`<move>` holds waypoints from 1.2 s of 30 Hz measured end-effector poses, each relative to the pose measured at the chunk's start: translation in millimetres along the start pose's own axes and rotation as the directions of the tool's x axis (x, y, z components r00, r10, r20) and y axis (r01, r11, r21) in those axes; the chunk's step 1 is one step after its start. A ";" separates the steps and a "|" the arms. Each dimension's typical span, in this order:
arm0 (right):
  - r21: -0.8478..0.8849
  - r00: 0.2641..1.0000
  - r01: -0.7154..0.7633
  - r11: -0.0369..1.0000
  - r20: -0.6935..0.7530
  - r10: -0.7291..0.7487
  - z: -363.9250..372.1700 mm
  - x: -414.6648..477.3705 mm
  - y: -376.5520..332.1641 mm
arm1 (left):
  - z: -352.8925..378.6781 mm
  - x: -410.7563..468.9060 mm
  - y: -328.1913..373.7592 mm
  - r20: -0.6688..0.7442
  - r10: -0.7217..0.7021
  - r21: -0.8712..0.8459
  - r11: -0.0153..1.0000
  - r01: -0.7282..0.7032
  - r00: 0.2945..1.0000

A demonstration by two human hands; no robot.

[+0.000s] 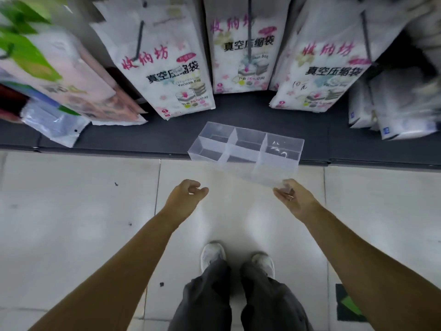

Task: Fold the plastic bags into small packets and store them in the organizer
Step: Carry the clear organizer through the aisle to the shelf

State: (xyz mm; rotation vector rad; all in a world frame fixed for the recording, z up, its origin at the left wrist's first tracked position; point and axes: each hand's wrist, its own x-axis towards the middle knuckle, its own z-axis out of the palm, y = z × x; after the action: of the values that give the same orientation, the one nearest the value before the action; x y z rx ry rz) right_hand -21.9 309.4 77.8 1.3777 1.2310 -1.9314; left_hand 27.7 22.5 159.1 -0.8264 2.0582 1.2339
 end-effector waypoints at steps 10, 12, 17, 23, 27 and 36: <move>0.185 0.995 0.041 0.982 0.084 -0.058 -81.3 -328.3 -64.2 | -59.2 -228.2 137.4 0.108 0.260 0.119 0.955 -0.272 0.960; 0.224 0.987 0.093 0.970 0.105 -0.119 -101.6 -382.0 -74.7 | -64.4 -265.8 159.2 0.121 0.303 0.102 0.943 -0.316 0.945; 0.359 0.973 0.214 0.908 -0.002 -0.229 -167.0 -482.7 -82.5 | -40.1 -342.1 205.2 0.207 0.444 0.078 0.881 -0.467 0.872; 0.527 0.945 0.326 0.785 -0.164 -0.282 -282.7 -542.7 -50.1 | 37.4 -400.5 244.7 0.438 0.483 0.092 0.815 -0.572 0.758; 0.571 0.896 0.444 0.691 -0.294 -0.332 -353.8 -558.1 -35.2 | 111.0 -424.3 275.4 0.523 0.488 0.119 0.770 -0.627 0.699; 0.641 0.790 0.611 0.465 -0.525 -0.315 -481.3 -547.6 -69.3 | 290.1 -453.7 363.7 0.694 0.454 0.148 0.670 -0.727 0.559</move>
State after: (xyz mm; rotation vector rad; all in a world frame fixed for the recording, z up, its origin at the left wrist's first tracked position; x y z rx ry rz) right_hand 376.5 691.4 559.1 2.0241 0.9621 -2.9930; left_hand 87.8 514.5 579.2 0.5350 1.9541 1.0912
